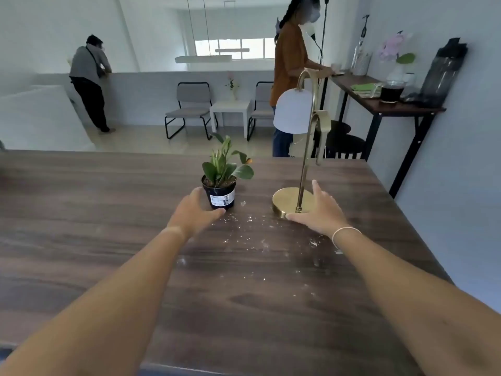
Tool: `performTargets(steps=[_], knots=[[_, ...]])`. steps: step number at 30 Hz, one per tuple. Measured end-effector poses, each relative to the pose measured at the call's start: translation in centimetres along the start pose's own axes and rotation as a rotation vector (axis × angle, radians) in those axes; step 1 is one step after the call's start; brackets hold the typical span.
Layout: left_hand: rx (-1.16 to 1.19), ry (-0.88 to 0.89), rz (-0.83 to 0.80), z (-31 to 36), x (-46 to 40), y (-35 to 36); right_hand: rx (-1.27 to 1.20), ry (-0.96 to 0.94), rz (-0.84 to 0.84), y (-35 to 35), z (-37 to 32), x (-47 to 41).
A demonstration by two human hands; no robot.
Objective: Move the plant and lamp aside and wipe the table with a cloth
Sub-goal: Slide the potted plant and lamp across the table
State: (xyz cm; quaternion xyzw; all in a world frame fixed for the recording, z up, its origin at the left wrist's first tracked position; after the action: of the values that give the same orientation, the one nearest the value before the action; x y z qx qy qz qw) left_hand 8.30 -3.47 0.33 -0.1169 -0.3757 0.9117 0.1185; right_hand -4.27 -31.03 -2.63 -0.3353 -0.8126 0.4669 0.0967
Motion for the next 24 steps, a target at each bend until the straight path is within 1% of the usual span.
performTargets(steps=[8, 15, 21, 24], knots=[[0.196, -0.092, 0.074, -0.4, -2.9, 1.8, -0.013, 0.008, -0.017, 2.9, 0.3, -2.9], [0.274, -0.085, 0.055, -1.8, -4.6, 3.0, -0.077, 0.046, -0.002, 4.1, 0.5, -3.0], [0.453, -0.07, 0.052, -2.0, -5.7, 3.7, -0.093, 0.062, -0.009, 4.2, 0.6, -3.0], [0.521, -0.067, 0.057, -1.8, -6.3, 3.9, -0.132, 0.061, 0.022, 4.0, 0.4, -2.9]])
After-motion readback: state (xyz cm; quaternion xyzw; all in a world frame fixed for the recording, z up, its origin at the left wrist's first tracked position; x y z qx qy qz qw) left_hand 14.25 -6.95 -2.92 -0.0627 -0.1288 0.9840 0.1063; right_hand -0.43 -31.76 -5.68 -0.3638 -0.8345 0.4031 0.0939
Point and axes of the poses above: each hand's wrist, its own x-axis away from the middle knuckle, its own y-axis out of the palm, z = x × y, the point moved 9 cm from there along -x, towards the middle knuckle, and after that the axes turned 7 degrees about z, right-handed, at the moved point
